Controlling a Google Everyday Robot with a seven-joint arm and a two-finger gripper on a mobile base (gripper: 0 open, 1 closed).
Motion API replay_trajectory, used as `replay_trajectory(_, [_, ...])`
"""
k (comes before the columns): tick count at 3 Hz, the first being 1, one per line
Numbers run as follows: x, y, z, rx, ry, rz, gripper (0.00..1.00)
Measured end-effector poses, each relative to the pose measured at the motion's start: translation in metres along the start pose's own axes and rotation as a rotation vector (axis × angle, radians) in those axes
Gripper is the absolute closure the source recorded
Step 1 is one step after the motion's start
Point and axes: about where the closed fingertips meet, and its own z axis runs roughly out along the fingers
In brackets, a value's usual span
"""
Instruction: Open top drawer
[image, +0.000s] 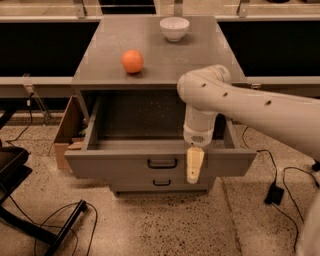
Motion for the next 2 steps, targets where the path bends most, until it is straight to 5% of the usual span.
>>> replay_trajectory(2, [0.024, 0.152, -0.025, -0.011, -0.035, 0.106, 0.46])
